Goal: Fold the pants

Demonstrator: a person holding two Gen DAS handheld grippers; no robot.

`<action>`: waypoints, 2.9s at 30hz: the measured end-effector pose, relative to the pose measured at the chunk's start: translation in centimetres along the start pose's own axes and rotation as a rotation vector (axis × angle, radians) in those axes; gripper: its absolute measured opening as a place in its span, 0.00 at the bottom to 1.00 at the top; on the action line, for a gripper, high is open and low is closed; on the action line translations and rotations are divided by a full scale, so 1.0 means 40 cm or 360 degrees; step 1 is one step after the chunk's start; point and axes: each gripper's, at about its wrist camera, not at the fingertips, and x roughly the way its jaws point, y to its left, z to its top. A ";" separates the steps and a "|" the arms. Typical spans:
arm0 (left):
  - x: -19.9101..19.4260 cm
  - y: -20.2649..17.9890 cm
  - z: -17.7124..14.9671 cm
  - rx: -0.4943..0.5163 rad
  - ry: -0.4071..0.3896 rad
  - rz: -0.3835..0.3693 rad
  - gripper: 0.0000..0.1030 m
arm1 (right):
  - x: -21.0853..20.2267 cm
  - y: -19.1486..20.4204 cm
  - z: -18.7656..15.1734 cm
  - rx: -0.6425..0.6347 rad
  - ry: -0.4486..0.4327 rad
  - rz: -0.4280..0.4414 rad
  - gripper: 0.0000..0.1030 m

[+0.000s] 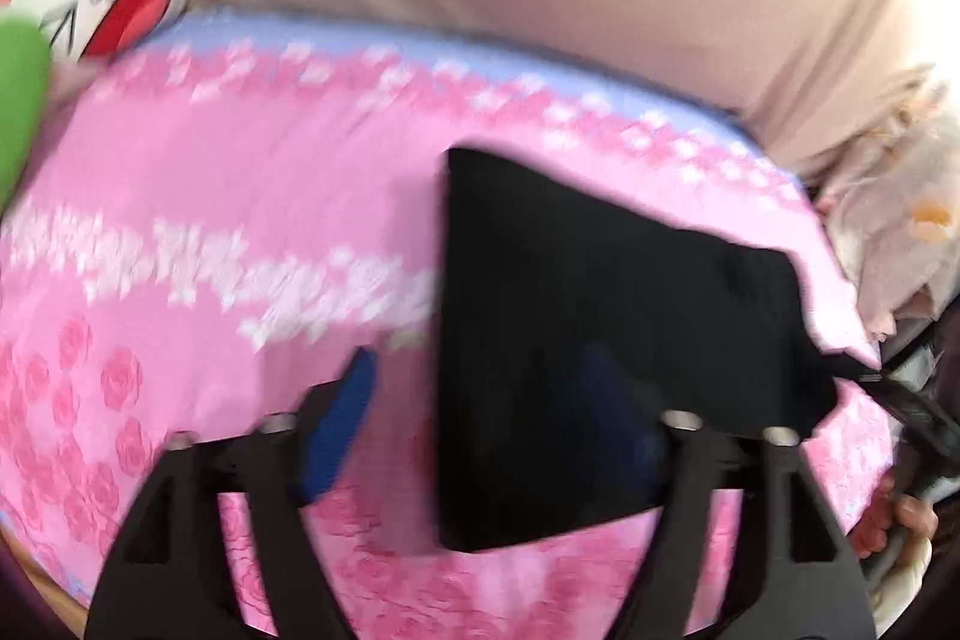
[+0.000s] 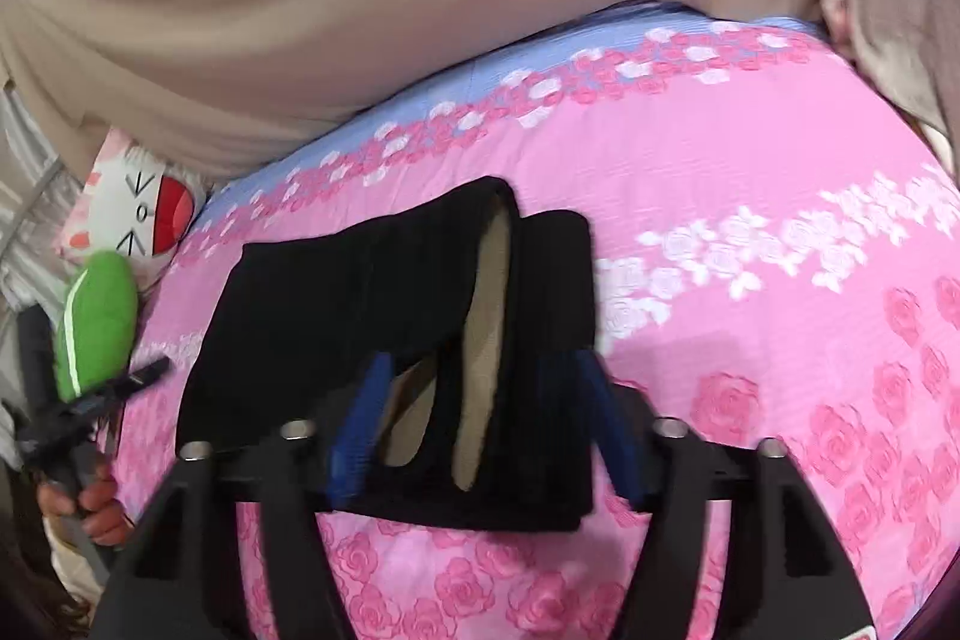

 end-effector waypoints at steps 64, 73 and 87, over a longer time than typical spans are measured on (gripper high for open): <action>0.020 -0.153 -0.021 0.0280 -0.0016 -0.0258 0.86 | -0.037 -0.030 0.123 0.0005 -0.0017 0.0283 0.58; 0.111 -0.015 -0.006 0.0108 0.0048 0.0081 0.86 | 0.031 0.078 0.151 -0.0245 0.0003 0.0026 0.04; 0.176 0.012 -0.022 0.0049 0.0116 0.0175 0.86 | -0.025 0.184 0.116 -0.0381 -0.0085 -0.0004 0.17</action>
